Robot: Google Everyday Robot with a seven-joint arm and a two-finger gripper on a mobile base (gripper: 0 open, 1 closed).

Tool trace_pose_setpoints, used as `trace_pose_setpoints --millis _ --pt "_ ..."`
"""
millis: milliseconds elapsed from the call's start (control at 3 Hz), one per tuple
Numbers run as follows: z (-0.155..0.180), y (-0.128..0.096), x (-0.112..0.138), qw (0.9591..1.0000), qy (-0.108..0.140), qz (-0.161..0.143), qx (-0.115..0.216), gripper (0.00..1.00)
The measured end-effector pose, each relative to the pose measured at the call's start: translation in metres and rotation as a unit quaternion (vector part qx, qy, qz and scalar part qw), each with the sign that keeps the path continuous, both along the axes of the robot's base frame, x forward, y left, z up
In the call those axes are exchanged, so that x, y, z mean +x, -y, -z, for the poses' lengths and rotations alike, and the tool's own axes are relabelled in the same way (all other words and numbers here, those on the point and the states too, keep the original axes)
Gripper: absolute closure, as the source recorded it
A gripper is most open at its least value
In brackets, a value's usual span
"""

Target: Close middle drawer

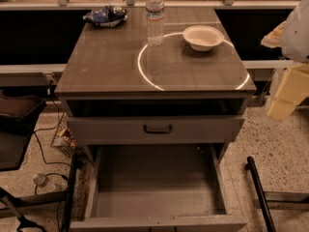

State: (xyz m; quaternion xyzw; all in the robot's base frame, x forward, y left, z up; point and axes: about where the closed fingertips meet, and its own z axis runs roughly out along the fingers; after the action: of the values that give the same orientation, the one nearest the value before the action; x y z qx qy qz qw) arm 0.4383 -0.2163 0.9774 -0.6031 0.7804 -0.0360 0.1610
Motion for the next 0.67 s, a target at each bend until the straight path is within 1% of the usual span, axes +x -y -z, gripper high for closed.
trace_pose_setpoints --millis 333,667 --pt "0.0 0.0 0.0 1.0 0.0 0.0 0.0 0.0" --pt "-0.0024 -0.0006 0.0001 1.0 0.005 0.0 0.0 0.15"
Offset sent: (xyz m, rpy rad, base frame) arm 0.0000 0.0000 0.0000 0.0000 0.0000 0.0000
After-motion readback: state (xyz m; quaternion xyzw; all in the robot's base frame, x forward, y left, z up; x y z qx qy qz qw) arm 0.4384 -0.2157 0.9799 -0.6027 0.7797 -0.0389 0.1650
